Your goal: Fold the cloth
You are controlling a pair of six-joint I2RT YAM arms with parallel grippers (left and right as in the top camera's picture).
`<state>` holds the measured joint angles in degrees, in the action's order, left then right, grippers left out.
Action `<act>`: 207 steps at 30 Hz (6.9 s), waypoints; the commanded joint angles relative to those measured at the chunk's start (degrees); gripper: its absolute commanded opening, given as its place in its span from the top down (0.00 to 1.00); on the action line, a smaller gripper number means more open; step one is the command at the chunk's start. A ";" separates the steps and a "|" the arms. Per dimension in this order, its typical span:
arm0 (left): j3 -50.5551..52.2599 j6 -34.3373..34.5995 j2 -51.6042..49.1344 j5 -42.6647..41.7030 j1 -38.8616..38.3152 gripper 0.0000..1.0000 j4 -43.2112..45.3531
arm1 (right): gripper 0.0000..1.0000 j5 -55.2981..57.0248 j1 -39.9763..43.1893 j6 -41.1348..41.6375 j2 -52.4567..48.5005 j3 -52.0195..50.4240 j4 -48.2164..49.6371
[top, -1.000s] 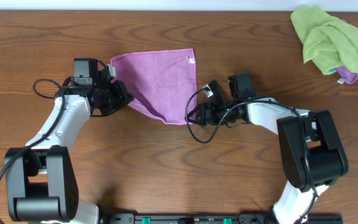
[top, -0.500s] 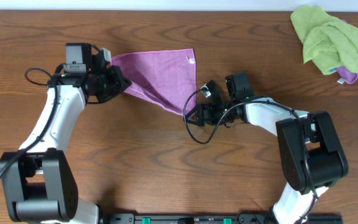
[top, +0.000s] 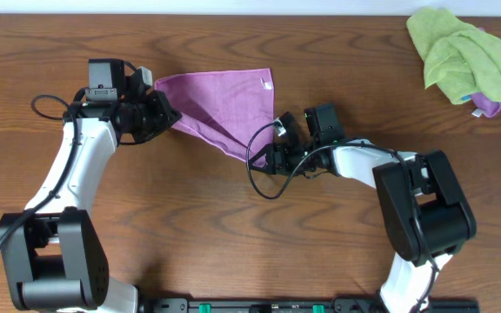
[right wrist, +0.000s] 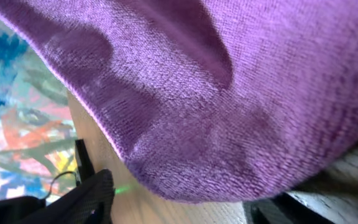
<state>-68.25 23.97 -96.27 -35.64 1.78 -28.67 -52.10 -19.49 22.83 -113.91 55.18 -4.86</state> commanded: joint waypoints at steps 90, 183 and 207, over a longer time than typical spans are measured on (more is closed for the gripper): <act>-20.81 -5.97 -26.97 20.87 0.52 0.94 8.13 | 0.98 29.81 2.38 -10.05 -29.14 62.45 -19.82; -30.16 -12.85 -28.89 22.10 -3.78 0.17 -2.43 | 0.35 14.40 4.42 9.94 -30.42 62.45 -18.58; -30.16 -12.85 -28.89 22.10 -3.78 0.17 -2.43 | 0.44 14.84 4.35 15.91 -33.66 62.47 -11.85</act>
<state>-97.67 11.94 -125.25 -13.52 -1.96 -31.05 -35.77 -14.85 36.42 -145.14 116.68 -16.82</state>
